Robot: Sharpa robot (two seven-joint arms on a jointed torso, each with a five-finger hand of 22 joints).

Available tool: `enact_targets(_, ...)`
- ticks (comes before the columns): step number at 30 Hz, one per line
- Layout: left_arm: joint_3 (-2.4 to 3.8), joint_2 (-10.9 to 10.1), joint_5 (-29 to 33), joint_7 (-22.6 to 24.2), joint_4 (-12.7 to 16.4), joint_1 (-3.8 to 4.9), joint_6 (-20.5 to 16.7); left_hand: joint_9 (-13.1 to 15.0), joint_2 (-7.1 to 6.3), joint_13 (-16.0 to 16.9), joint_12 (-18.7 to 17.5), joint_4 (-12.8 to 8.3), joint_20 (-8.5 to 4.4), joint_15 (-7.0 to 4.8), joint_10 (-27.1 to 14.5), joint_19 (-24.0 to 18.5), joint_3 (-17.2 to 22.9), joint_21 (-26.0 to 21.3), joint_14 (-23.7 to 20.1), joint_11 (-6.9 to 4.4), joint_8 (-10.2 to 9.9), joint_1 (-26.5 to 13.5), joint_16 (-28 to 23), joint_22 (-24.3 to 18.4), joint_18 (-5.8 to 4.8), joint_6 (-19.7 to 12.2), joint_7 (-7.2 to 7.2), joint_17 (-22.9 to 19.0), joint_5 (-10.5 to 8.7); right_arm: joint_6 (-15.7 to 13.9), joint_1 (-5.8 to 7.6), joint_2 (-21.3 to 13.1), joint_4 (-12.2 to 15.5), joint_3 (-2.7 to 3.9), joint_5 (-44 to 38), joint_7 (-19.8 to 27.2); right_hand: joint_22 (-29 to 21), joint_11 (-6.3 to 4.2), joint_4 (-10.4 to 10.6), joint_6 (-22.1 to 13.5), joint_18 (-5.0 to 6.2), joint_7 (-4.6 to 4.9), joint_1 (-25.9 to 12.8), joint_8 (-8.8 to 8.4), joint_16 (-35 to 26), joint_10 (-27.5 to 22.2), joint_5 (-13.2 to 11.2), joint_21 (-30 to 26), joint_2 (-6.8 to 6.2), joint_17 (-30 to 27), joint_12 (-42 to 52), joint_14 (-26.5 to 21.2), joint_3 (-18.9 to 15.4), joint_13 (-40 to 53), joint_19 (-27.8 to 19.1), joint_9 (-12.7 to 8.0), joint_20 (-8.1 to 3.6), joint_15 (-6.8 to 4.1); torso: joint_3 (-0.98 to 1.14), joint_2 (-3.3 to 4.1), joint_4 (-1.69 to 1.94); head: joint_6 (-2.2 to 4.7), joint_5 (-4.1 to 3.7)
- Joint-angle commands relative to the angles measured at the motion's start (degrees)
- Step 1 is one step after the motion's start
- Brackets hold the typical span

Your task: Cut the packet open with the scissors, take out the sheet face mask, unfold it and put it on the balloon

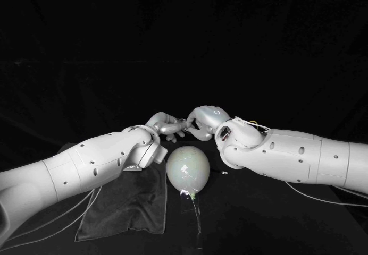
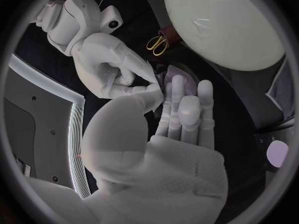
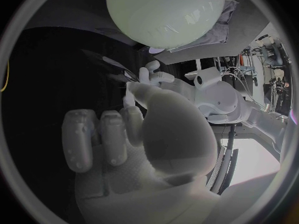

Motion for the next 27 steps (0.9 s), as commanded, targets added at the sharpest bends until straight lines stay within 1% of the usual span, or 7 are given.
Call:
enact_targets(1, 0.11, 0.2, 0.4, 2.3, 0.6, 0.14, 0.8, 0.4, 1.17, 0.0, 0.5, -5.5, 0.34, 0.07, -0.8, -0.9, 5.0, -0.2, -0.8, 0.19, 0.2, 0.2, 0.3, 0.3, 0.74, -0.5, 0.12, 0.1, 0.17, 1.2, -0.03, 0.2, 0.0, -0.01, -2.1, -2.4, 13.4, 0.5, 0.4, -0.6, 0.11, 0.12, -0.6, -0.55, 0.2, 1.3, -0.3, -0.3, -0.31, 15.1, -0.4, 6.0, 0.0, 8.0, 3.9, -0.3, 0.53, 0.49, 0.01, 0.06, -0.01, 0.09, -0.1)
enact_targets(5, 0.11, 0.1, 0.4, 2.4, 0.6, 0.14, 0.3, 0.6, 1.82, 0.1, 1.1, -5.4, 0.93, 0.3, -1.9, -2.2, 4.5, -0.4, -2.5, 0.33, 0.3, 0.0, 0.2, 0.5, 0.64, -0.9, 0.12, -0.5, 0.17, 1.3, -0.03, 0.2, -0.1, -0.01, -2.7, -2.8, 13.2, 0.66, 0.1, -1.1, 0.19, 0.32, -0.8, -1.22, 0.2, 1.1, -0.3, -0.6, -1.38, 15.1, -0.7, 6.0, -0.2, 7.8, 3.7, -0.8, 0.67, 0.63, 0.02, 0.06, -0.04, 0.05, -0.17)
enact_targets(7, 0.11, 0.0, 0.5, 2.3, 0.6, 0.14, -0.2, 0.8, 2.27, 0.6, 1.8, -5.2, 1.37, 0.47, -2.9, -3.2, 4.0, -0.7, -9.2, 0.45, 0.3, -0.1, -4.7, 0.5, 0.56, -1.1, 0.14, -9.2, 0.16, 1.4, -0.03, 0.2, -0.1, -0.01, -3.0, -3.0, 13.1, 0.77, 0.0, -1.3, 0.24, 0.46, -0.8, -1.59, 0.2, 0.9, -0.3, -0.8, -1.93, 15.1, -1.0, 6.0, -0.2, 7.6, 3.6, -1.1, 0.75, 0.72, 0.02, 0.05, -0.04, 0.04, -0.17)
enact_targets(12, 0.11, -0.1, 0.7, 1.7, 0.4, 0.14, -1.6, 1.0, 2.83, 1.7, 3.1, -5.0, 2.1, 0.71, -4.8, -4.3, 3.0, -1.3, -12.8, 0.63, 0.0, 0.0, -6.8, 0.5, 0.59, -1.2, 0.2, -13.2, 0.15, 1.4, -0.03, 0.1, -0.1, -0.01, -3.6, -3.6, 13.1, 0.89, -0.2, -1.5, 0.27, 0.61, -0.8, -1.95, 0.2, 0.7, -0.3, -0.9, -2.48, 15.1, -1.3, 6.0, -0.2, 7.5, 3.5, -1.4, 0.85, 0.83, 0.07, 0.0, -0.05, -0.04, -0.24)
enact_targets(19, 0.11, -0.1, 0.8, 0.7, 0.4, 0.15, -1.7, 1.2, 3.13, 2.8, 4.0, -4.6, 2.98, 1.37, -8.7, -5.7, 1.8, -2.4, -15.1, 1.26, -0.4, 0.2, -7.4, 0.2, 0.46, -0.8, 0.48, -14.3, 0.14, 1.4, -0.03, -0.1, 0.2, -0.01, -4.4, -4.5, 13.1, 1.0, -0.3, -1.6, 0.26, 0.73, -0.8, -2.16, 0.2, 0.7, -0.3, -0.9, -2.83, 15.1, -1.3, 6.0, -0.3, 7.5, 3.6, -1.6, 0.92, 0.91, 0.02, 0.03, -0.06, 0.05, -0.42)
enact_targets(23, 0.11, -0.1, 0.9, 0.4, 0.6, 0.15, -1.3, 1.4, 3.46, 2.8, 2.6, -4.7, 3.74, 3.0, -15.9, -7.2, 1.3, -3.5, -17.8, 3.12, -0.8, 0.6, -8.0, -0.2, 0.26, -0.7, 1.61, -15.3, 0.15, 2.0, -0.03, 0.0, 0.1, -0.01, -4.4, -4.6, 13.1, 1.09, -0.3, -1.6, 0.28, 0.83, -1.0, -2.35, 0.2, 0.6, -0.4, -1.0, -3.18, 15.1, -1.4, 6.0, -0.4, 7.4, 3.5, -1.8, 0.99, 0.99, 0.02, 0.03, -0.01, 0.04, -0.49)
enact_targets(27, 0.11, -0.1, 1.1, 0.4, 0.6, 0.15, -1.0, 1.7, 3.66, 2.7, 2.5, -5.1, 4.08, 3.48, -17.8, -7.6, 1.2, -3.7, -18.6, 3.65, -0.8, 1.1, -7.8, -0.2, 0.38, -0.6, 2.05, -15.8, 0.17, 2.6, -0.03, 0.3, -0.1, -0.01, -4.5, -4.7, 13.0, 1.18, -0.2, -1.8, 0.32, 0.94, -1.1, -2.6, 0.2, 0.5, -0.4, -1.1, -3.47, 15.1, -1.6, 6.0, -0.5, 7.3, 3.4, -2.0, 1.06, 1.07, 0.02, 0.02, 0.0, 0.03, -0.6)
